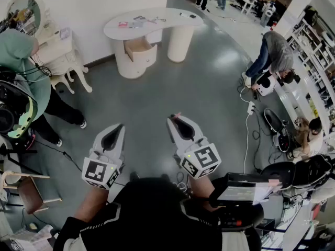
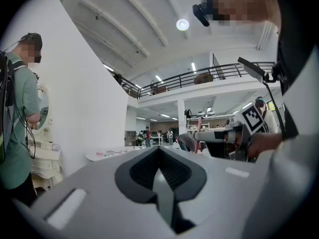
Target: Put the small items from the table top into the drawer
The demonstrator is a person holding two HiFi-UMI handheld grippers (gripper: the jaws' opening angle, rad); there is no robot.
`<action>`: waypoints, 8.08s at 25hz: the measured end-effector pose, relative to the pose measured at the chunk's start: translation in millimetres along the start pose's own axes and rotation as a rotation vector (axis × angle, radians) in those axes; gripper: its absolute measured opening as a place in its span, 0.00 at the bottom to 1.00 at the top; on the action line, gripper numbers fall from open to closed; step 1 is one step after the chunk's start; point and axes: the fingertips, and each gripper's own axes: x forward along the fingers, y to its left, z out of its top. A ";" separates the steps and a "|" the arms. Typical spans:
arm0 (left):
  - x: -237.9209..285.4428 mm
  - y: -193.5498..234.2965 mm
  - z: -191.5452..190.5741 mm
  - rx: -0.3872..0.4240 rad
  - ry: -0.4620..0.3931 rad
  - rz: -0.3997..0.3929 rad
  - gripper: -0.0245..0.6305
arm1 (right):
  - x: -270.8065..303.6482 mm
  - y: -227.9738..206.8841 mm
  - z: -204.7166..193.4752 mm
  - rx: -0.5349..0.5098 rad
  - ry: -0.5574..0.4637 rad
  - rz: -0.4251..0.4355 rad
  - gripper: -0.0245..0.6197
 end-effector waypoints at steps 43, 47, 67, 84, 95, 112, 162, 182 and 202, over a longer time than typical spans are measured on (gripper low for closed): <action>37.2 48.0 -27.4 -0.008 0.028 -0.172 0.04 | 74.3 0.4 -8.7 0.042 -0.023 -0.086 0.12; 69.2 52.7 -20.0 0.025 0.034 -0.178 0.04 | 92.4 -28.4 0.7 0.044 -0.041 -0.079 0.12; 234.9 73.1 -18.1 0.067 0.104 -0.116 0.04 | 174.4 -177.1 13.4 0.079 -0.046 0.016 0.12; 310.1 107.1 -20.4 0.068 0.128 -0.068 0.04 | 231.0 -234.3 -4.5 0.108 -0.005 0.067 0.12; 342.2 197.7 -15.2 0.028 0.061 -0.091 0.04 | 319.3 -236.1 17.2 0.065 0.016 0.018 0.12; 355.7 333.4 -9.9 -0.019 0.000 -0.137 0.04 | 446.4 -213.5 30.1 0.017 0.050 -0.035 0.12; 683.1 417.3 -23.5 0.055 0.118 -0.130 0.04 | 635.4 -489.1 33.3 0.100 0.031 -0.013 0.12; 676.3 537.5 -28.5 0.021 0.059 -0.328 0.04 | 731.4 -447.1 53.2 0.031 0.045 -0.215 0.12; 710.0 530.1 -100.2 -0.045 0.222 -0.333 0.04 | 772.1 -480.4 -50.1 0.062 0.311 -0.081 0.12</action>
